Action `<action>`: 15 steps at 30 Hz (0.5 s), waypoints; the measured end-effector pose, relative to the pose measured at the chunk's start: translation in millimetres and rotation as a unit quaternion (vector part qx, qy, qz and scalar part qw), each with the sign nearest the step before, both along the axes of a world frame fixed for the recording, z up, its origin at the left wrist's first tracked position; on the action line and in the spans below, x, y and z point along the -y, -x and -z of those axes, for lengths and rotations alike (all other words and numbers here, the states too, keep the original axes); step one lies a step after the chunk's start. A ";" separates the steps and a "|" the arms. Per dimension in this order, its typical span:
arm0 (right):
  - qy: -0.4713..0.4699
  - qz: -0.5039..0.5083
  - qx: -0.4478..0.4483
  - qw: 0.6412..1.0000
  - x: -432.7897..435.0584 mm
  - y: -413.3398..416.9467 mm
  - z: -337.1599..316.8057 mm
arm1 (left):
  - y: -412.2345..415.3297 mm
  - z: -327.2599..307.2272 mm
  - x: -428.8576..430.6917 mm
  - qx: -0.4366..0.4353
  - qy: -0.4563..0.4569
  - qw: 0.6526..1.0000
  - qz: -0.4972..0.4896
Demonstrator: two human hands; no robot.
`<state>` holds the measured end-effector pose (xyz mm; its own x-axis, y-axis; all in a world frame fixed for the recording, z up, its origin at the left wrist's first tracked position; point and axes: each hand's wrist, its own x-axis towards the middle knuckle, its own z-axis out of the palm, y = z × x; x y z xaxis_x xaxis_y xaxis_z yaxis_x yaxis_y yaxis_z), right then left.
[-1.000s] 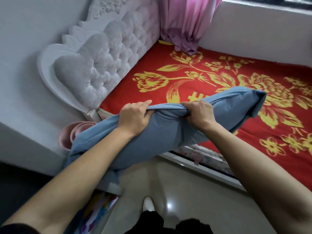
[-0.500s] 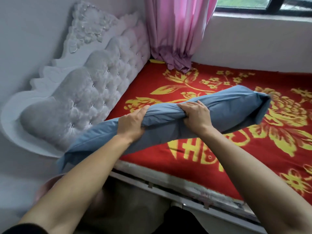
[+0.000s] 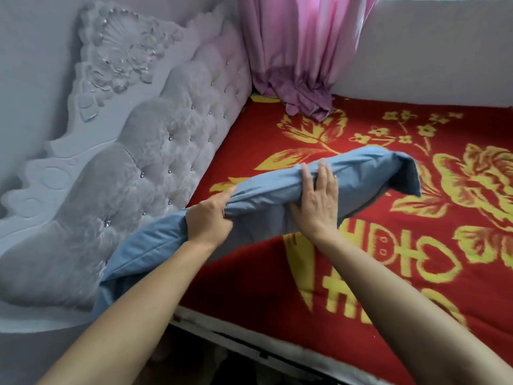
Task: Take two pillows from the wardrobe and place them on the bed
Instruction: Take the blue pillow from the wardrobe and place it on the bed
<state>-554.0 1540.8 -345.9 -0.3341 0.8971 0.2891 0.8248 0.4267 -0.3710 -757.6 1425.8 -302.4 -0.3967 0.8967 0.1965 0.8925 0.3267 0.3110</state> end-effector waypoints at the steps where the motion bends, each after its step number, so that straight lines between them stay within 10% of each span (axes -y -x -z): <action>1: 0.042 0.042 -0.041 0.997 -4.4 15.8 5.6 | 13.9 3.6 -8.7 0.017 -0.002 1.000 -0.014; 8: 0.383 0.210 -0.318 0.841 -24.4 129.7 57.2 | 103.4 40.7 -68.6 0.218 0.005 0.975 -0.041; 15: 0.239 0.163 -0.262 0.920 -64.2 191.5 83.2 | 171.4 70.7 -124.6 0.554 -0.011 0.832 -0.019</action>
